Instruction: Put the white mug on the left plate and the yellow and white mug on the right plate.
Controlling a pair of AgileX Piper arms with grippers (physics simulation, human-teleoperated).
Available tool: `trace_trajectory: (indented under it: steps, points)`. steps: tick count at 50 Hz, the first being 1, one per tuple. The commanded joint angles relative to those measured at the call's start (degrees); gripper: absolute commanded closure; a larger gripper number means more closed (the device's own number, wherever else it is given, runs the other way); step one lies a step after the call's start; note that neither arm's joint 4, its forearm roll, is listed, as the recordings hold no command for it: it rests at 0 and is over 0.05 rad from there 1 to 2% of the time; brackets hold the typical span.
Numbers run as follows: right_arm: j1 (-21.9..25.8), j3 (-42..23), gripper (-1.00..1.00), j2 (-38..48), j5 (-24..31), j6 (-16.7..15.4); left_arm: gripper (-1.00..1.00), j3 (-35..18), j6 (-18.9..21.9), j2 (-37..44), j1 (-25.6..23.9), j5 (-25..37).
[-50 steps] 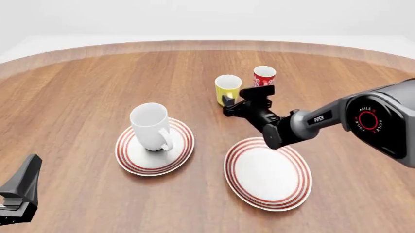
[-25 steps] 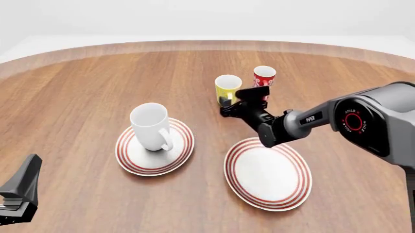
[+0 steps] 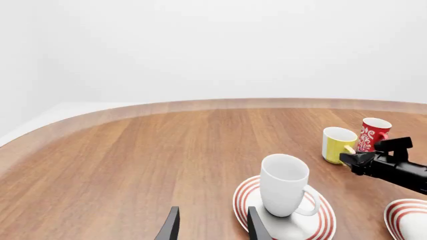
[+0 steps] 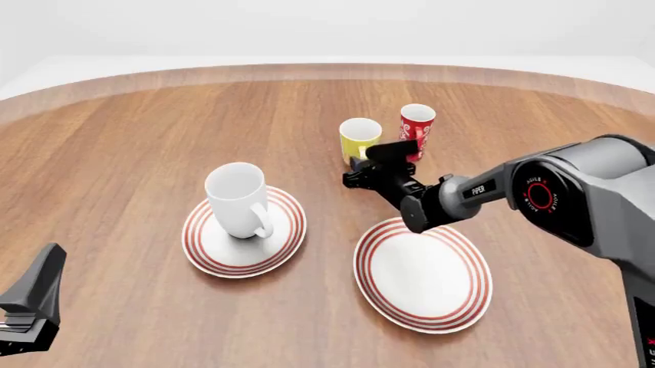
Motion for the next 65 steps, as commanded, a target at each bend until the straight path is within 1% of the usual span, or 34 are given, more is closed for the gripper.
trace_trajectory:
  steps: [1,8,30,31,36,58,61,65]
  points:
    - [0.49,0.18,1.00,0.02,-0.12,0.08,-1.00,0.00,0.00,0.00,0.00,0.00]
    - [0.44,2.99,1.00,-2.56,-1.83,0.13,-1.00,0.00,0.00,0.00,0.00,0.00]
    - [1.33,9.80,1.00,-9.18,-4.78,-0.67,-1.00,0.00,0.00,0.00,0.00,0.00]
    - [1.31,10.37,1.00,-9.63,-5.20,-1.16,-1.00,0.00,0.00,0.00,0.00,0.00]
    - [1.19,12.65,1.00,-11.29,-6.18,-1.30,-1.00,0.00,0.00,0.00,0.00,0.00]
    - [1.53,22.44,1.00,-20.46,-8.44,-1.41,-1.00,0.00,0.00,0.00,0.00,0.00]
    - [1.24,24.07,1.00,-21.84,-9.07,-2.28,-1.00,0.00,0.00,0.00,0.00,0.00]
    - [1.17,26.19,1.00,-23.53,-9.59,-2.48,-1.00,0.00,0.00,0.00,0.00,0.00]
